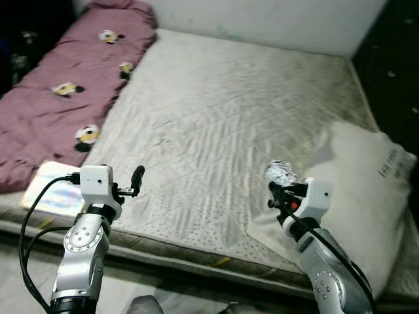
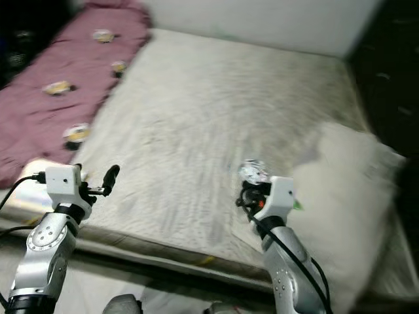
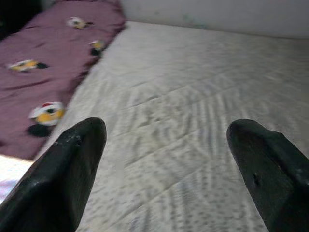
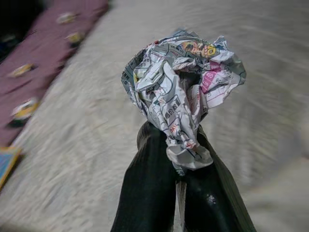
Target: Clean up the room
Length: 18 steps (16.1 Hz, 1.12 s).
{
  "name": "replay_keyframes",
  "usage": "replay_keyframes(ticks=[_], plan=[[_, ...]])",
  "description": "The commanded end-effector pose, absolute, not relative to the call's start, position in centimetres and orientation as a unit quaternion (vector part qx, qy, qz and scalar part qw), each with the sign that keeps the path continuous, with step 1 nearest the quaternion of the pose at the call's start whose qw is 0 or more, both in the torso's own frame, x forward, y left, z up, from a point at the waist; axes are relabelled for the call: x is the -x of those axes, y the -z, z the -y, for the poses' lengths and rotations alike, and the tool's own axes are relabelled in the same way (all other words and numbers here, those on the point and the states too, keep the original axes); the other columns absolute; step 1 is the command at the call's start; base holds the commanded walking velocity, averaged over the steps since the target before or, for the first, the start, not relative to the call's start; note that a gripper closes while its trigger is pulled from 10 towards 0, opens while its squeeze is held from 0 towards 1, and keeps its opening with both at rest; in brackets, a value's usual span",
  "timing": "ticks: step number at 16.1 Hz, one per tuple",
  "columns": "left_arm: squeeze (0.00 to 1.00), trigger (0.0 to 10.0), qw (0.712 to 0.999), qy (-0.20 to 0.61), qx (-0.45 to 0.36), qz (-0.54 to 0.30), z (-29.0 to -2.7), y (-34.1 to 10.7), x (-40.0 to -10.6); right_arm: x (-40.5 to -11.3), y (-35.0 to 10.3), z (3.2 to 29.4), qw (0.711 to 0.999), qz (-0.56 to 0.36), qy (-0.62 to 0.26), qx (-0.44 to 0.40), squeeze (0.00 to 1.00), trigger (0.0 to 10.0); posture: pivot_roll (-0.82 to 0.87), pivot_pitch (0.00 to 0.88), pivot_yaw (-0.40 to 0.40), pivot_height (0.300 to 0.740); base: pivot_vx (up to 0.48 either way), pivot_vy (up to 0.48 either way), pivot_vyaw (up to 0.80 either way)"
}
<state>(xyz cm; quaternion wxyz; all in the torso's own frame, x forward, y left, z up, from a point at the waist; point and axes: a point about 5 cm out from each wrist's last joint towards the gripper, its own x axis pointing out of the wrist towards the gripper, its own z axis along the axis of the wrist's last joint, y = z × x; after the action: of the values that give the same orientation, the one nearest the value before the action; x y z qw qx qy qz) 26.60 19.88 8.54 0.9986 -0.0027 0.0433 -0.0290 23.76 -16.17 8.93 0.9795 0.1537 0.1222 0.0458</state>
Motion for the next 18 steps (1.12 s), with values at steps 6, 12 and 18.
replay_keyframes(ticks=[6, 12, 18], plan=[[0.0, 10.0, 0.999, 0.037, 0.009, -0.026, -19.1, -9.3, -27.1, -24.5, -9.7, 17.1, 0.979, -0.115, -0.013, -0.167, 0.0, 10.0, -0.03, 0.099, -0.059, 0.74, 0.0, 0.289, -0.76], [0.0, 10.0, 0.999, 0.036, 0.007, -0.031, -19.2, -9.0, -26.7, -25.3, -10.2, 17.7, 0.983, -0.098, 0.0, -0.152, 0.0, 10.0, -0.02, 0.104, -0.058, 0.74, 0.0, 0.441, -0.09], [0.0, 10.0, 0.999, 0.037, 0.007, -0.033, -19.0, -9.0, -26.7, -26.5, -10.7, 18.1, 0.985, -0.086, 0.009, -0.148, 0.0, 10.0, -0.02, 0.107, -0.068, 0.74, 0.0, 0.463, 0.0]])
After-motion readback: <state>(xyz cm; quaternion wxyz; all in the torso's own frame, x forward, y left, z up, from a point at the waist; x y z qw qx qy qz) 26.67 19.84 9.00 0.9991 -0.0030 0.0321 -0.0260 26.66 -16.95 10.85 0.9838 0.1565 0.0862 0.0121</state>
